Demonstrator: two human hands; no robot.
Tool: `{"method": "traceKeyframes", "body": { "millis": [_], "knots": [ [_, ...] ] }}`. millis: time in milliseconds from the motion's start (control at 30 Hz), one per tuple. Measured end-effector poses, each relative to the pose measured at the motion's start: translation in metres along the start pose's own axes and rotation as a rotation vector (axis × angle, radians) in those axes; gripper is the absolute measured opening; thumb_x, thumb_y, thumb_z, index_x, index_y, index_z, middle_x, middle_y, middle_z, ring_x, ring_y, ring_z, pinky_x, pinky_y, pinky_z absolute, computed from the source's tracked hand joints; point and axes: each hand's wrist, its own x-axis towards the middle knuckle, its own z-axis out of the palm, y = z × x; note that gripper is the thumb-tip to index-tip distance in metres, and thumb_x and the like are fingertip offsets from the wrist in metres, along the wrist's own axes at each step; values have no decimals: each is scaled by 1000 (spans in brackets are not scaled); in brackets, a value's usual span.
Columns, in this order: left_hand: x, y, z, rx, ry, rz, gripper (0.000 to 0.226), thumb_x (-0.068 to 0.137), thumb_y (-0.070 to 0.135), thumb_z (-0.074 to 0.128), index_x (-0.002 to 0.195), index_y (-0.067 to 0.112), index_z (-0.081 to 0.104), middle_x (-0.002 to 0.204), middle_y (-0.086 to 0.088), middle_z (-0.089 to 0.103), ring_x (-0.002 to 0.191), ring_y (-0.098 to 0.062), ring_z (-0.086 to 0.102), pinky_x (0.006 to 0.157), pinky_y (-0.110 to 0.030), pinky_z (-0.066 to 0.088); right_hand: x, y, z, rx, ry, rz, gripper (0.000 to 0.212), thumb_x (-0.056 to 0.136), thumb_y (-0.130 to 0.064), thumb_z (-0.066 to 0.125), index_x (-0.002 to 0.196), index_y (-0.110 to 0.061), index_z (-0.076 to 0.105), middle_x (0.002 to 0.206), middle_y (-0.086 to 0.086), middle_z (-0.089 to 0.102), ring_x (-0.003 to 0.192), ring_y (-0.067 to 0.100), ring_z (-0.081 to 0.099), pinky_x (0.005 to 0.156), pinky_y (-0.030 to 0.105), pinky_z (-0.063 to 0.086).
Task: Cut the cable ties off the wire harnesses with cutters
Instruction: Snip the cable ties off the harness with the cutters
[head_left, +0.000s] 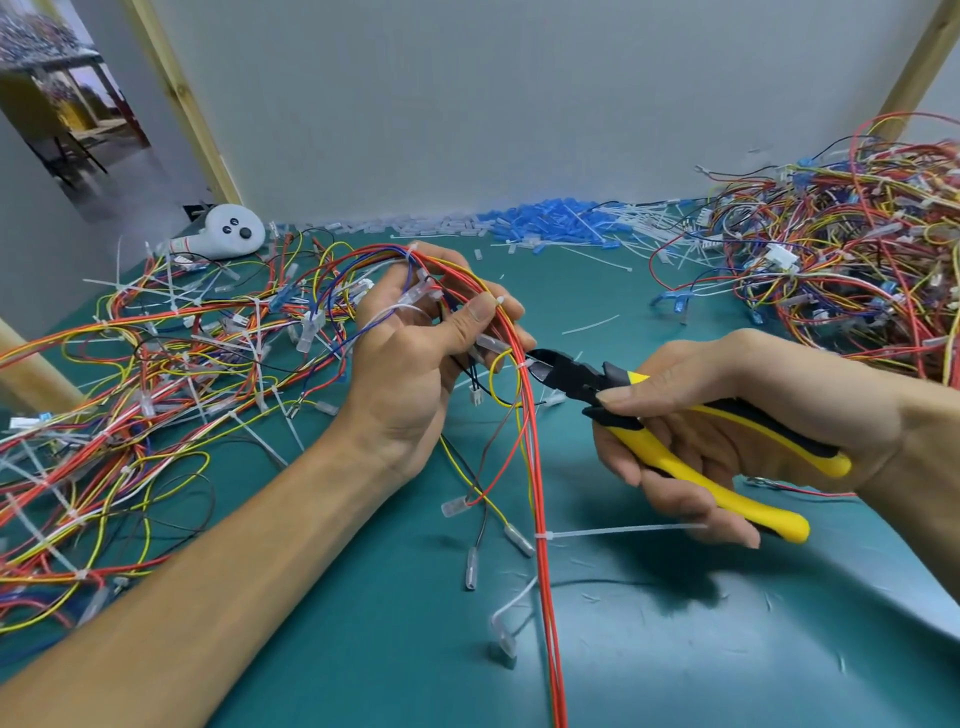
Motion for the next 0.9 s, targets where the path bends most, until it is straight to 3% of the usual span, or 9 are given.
{"method": "traceKeyframes", "body": {
  "millis": [133,233,333,467,600,900],
  "knots": [
    [4,4,-3,-17,113,-108,15,87,4,64,96,13,56,85,-11,73,66,-23,69,46,-26,42,0,18,-4,109,226,-248,31,86,-32,72,77,-4,63,58,17,49,44,29,52,46,33,48],
    [5,4,-4,-45,50,-211,10,92,12,60,102,10,61,93,-10,75,73,-24,71,49,-27,46,4,26,-2,-97,551,-417,37,86,-33,76,65,-9,58,57,18,47,44,28,45,44,34,42],
    [3,0,1,-41,-102,-320,15,90,23,67,102,16,65,97,-9,74,84,-27,73,60,-31,56,10,28,4,-183,708,-480,43,90,-31,76,63,-8,53,58,19,50,47,27,47,45,39,40],
    [2,-4,1,99,-105,-277,12,84,19,79,94,20,73,88,-7,75,76,-25,75,63,-28,57,13,29,6,-460,906,-475,51,95,-36,72,73,4,50,62,27,55,50,22,45,51,49,45],
    [0,-5,3,114,-69,-223,15,79,19,80,92,20,75,90,-6,76,76,-24,76,67,-26,58,14,30,8,-540,931,-508,51,98,-38,70,73,2,50,60,21,58,46,20,50,52,46,48],
    [1,-7,3,143,50,-151,10,91,10,75,98,17,73,97,-8,78,82,-26,77,66,-29,59,21,31,10,-531,888,-478,49,87,-54,64,68,-10,54,60,8,62,53,26,64,56,37,55]
  ]
}}
